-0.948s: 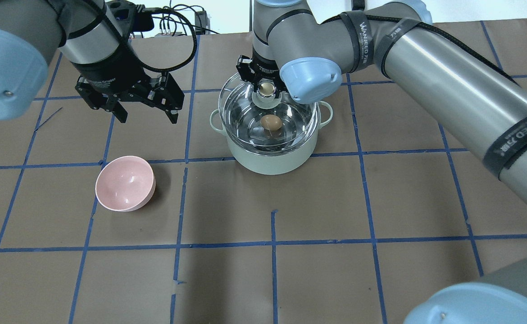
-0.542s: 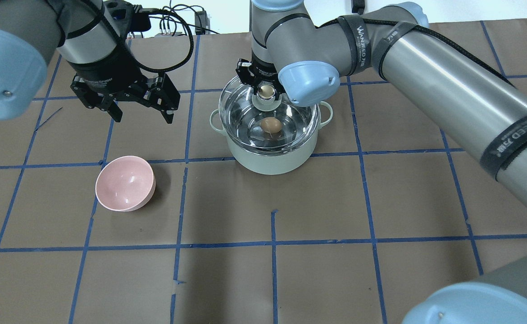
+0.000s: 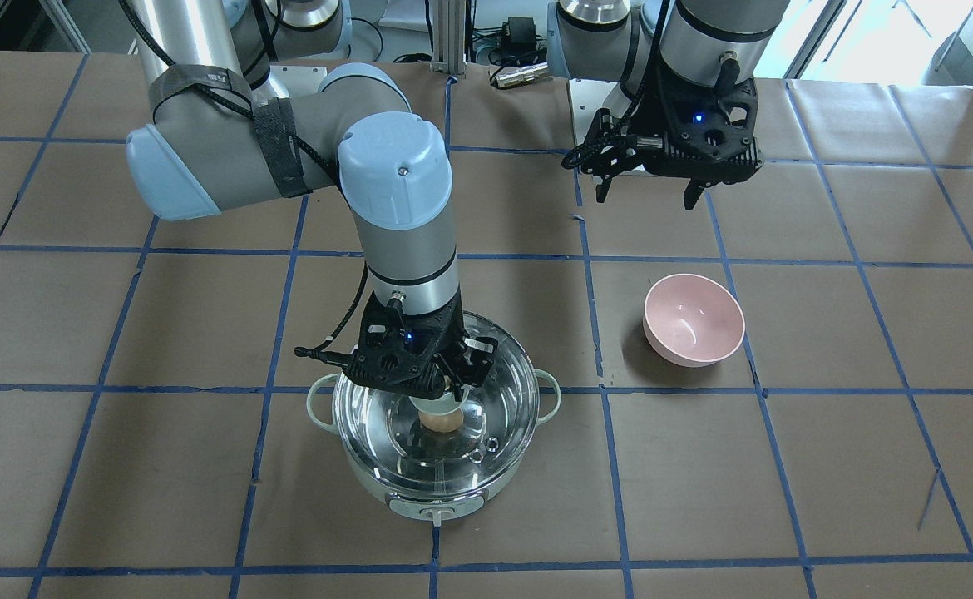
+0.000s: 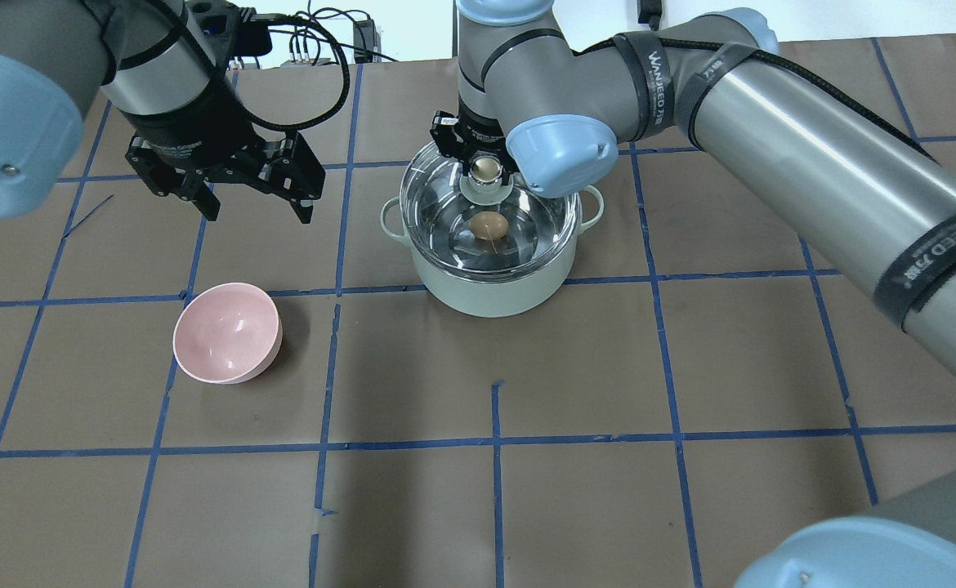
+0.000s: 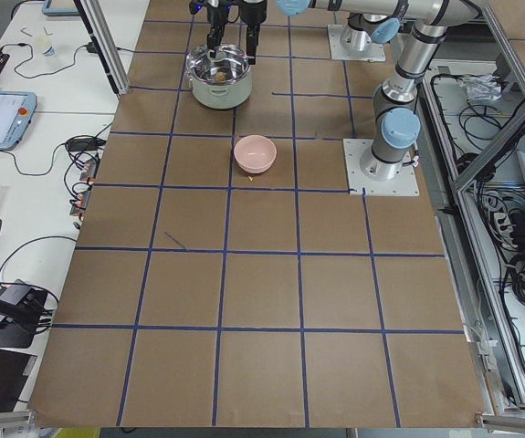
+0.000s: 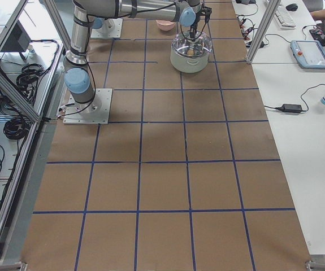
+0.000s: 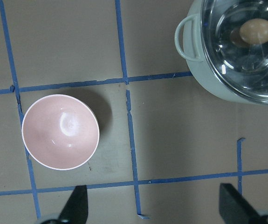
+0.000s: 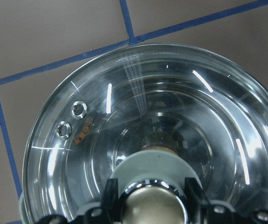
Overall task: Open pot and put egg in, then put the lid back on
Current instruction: 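Lower the glass lid onto the pot with the right gripper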
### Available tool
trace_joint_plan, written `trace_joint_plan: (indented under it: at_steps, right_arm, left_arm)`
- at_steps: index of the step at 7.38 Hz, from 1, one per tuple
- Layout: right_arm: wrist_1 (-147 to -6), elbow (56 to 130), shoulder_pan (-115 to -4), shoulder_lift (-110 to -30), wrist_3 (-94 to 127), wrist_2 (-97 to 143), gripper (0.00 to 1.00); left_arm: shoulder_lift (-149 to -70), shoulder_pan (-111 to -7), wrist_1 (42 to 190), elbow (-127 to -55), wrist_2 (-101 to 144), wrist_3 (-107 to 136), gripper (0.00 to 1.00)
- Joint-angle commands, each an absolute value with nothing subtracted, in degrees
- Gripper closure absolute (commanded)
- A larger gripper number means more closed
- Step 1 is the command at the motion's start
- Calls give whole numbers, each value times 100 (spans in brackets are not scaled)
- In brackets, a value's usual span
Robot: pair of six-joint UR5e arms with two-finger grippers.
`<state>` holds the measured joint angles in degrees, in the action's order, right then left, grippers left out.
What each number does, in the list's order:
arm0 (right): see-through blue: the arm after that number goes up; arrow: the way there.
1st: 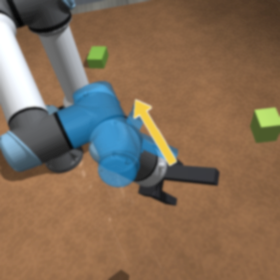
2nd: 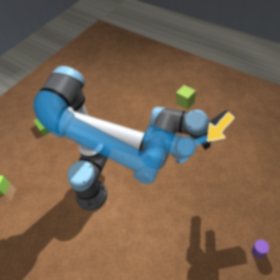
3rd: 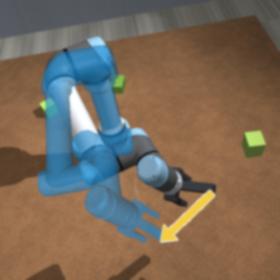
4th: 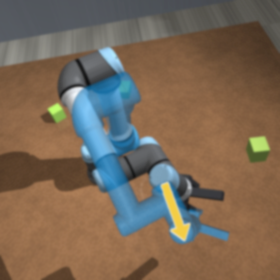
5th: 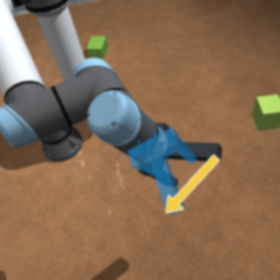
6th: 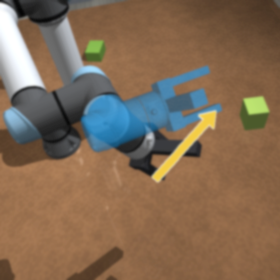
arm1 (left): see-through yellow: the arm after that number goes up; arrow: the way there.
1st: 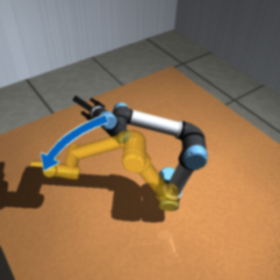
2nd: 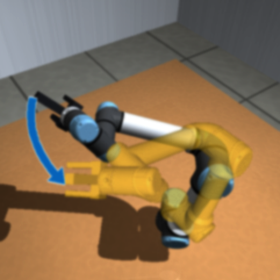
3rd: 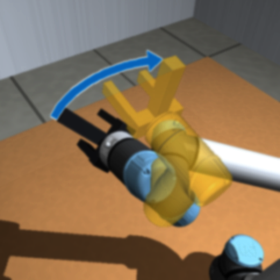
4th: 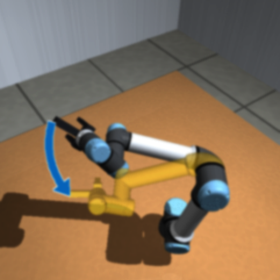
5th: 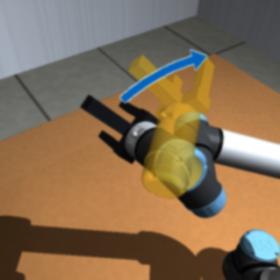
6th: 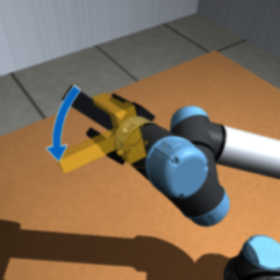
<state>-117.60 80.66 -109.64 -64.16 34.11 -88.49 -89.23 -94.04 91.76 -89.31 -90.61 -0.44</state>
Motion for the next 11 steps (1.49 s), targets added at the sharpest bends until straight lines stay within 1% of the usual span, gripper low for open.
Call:
trace_joint_plan:
  at_steps: [1, 5, 6, 7, 9, 11]
  right_arm:
    - [-11760, 8068, -10960, -6416, 3393, -8851, 52]
    - [-11760, 8086, -10960, -6416, 3401, -8851, 45]
    - [-11751, 8086, -10960, -6416, 3401, -8851, 37]
    - [-11760, 8086, -10960, -6425, 3410, -8851, 32]
    - [-11760, 8130, -10960, -6460, 3410, -8859, 27]
    - [-11751, 8156, -10960, -6495, 3393, -8859, 27]
  left_arm:
    - [-8921, -9404, 9176, -8930, -9062, -44, 0]
    - [-8903, -9404, 9184, -8930, -9062, -44, 0]
    - [-8903, -9404, 9185, -8930, -9062, -44, 0]
    - [-8903, -9404, 9185, -8930, -9062, -44, 0]
    - [-8903, -9404, 9184, -8930, -9062, -44, 0]
    - [-8903, -9404, 9184, -8930, -9062, -44, 0]
